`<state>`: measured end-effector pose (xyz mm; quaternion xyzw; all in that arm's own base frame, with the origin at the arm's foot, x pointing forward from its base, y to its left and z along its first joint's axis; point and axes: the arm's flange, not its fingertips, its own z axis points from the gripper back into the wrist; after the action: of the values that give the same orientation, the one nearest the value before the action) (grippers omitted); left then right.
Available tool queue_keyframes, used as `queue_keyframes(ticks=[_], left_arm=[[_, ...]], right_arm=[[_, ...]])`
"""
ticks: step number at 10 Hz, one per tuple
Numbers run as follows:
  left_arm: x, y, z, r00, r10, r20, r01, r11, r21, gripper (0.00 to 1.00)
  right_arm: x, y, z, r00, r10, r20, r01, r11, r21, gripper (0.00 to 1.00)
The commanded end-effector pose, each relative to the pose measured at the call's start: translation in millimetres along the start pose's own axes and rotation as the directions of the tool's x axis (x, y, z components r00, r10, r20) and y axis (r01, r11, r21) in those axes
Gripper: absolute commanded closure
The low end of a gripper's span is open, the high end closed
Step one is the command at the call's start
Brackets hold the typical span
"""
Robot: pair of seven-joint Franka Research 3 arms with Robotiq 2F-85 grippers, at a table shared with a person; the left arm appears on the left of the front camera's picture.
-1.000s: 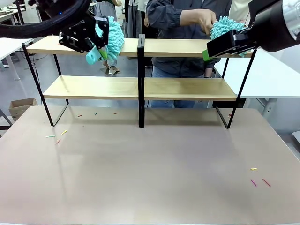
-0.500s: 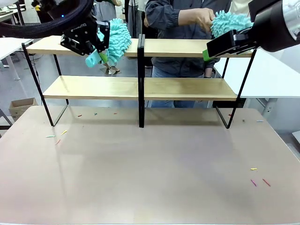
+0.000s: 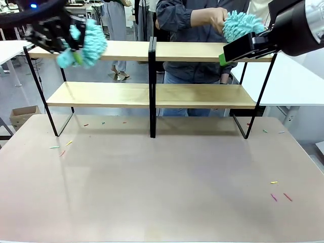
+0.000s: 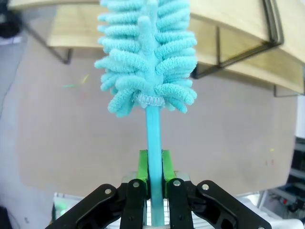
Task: Clean the shelves.
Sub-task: Clean another randomly selected level of the Shelf with the Duster.
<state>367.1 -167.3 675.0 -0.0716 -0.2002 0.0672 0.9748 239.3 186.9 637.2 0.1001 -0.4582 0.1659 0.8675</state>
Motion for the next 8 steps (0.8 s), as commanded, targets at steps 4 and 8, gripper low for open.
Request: queue_keyframes(ticks=[4, 8], left_arm=[[9.9, 76.0, 21.9, 0.984, 0.137, 0.114, -0.157, 0.968, 0.197, 0.87], [-24.2, 84.6, 64.8, 0.826, 0.199, 0.527, -0.373, 0.894, 0.249, 0.87]], right_arm=[[-0.1, -0.8, -0.3, 1.000, 0.001, 0.000, -0.001, 1.000, -0.005, 0.00], [-0.1, -0.8, -0.3, 1.000, 0.001, 0.000, -0.001, 1.000, -0.005, 0.00]])
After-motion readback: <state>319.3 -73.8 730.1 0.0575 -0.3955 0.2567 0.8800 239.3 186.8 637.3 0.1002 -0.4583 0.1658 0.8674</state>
